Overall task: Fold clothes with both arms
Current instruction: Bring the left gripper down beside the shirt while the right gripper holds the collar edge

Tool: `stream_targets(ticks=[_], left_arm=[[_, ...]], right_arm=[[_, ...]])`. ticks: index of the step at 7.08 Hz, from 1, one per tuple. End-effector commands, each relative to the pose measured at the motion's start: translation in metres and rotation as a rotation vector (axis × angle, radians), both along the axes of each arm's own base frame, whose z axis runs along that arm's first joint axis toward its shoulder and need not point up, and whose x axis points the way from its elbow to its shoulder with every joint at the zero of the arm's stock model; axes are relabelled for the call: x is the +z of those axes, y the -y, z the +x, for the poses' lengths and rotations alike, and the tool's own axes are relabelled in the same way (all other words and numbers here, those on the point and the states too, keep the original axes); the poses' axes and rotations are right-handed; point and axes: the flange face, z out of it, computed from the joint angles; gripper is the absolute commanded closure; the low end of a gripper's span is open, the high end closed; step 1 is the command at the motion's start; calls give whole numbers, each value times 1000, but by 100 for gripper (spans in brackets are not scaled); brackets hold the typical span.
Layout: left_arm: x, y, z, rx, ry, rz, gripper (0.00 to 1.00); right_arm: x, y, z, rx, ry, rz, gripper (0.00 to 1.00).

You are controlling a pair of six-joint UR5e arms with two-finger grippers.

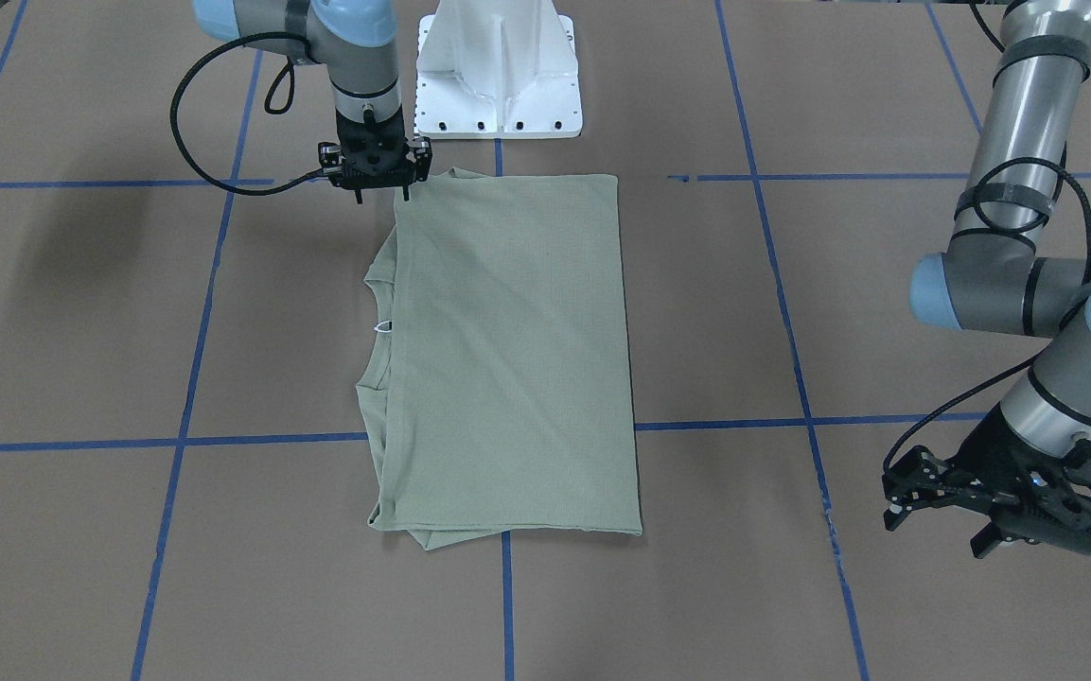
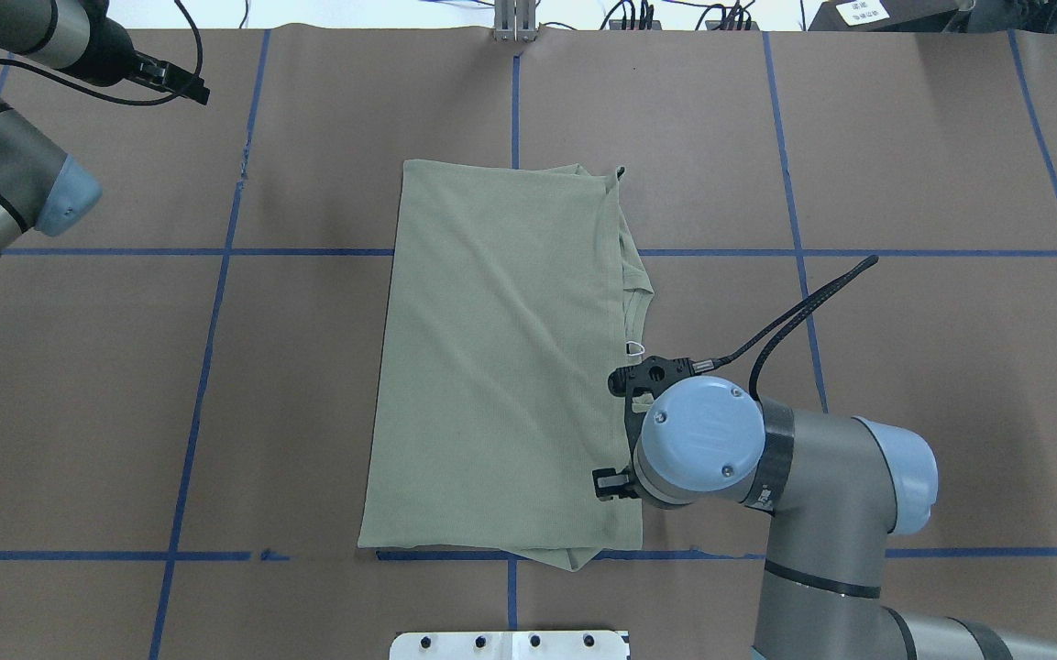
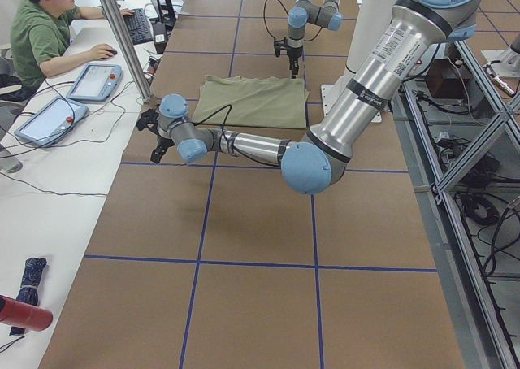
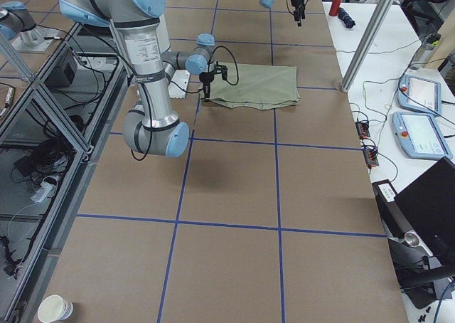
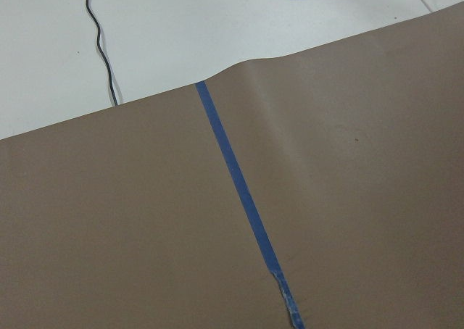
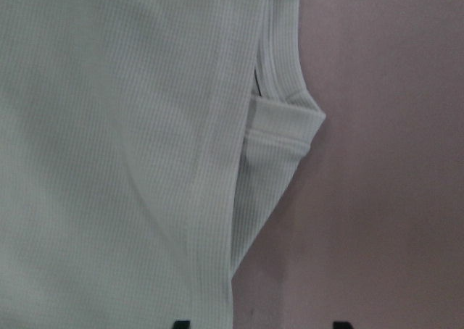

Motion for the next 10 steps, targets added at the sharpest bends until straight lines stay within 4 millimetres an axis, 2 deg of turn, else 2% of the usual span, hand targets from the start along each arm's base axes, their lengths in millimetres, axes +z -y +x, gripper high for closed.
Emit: stream_targets(ticks=[1,2,3,4,5,6,7,8,9,10], left_arm=[[-19,-24,5,-38,-73,-52,0],[-23,-57,6,-27,-156,-127,0],[-35,-103,8,-41,-229,-178,0],[-46,-170,13,-19,-288,-215,0],[-57,-233,9,-2,-346,-278,0],[-79,-296,13,-1,-403,-339,0],[-102,-343,33,-7,-466,-428,0],[-112,-374,68,-53,-505,-502,0],[-111,-405,106,-112,-525,-550,0],[-114,-425,129,-166,-561,-601,0]], right_arm=[[-15,48,30,91,119,40,0],[-25,61,42,122,172,35,0],[-33,63,47,168,246,-7,0],[-34,61,51,233,327,-63,0],[-26,58,57,257,378,-79,0],[-25,58,60,297,411,-118,0],[-27,57,60,305,415,-124,0],[-27,58,61,313,417,-130,0],[-26,58,61,317,416,-135,0],[-26,58,61,317,416,-135,0]])
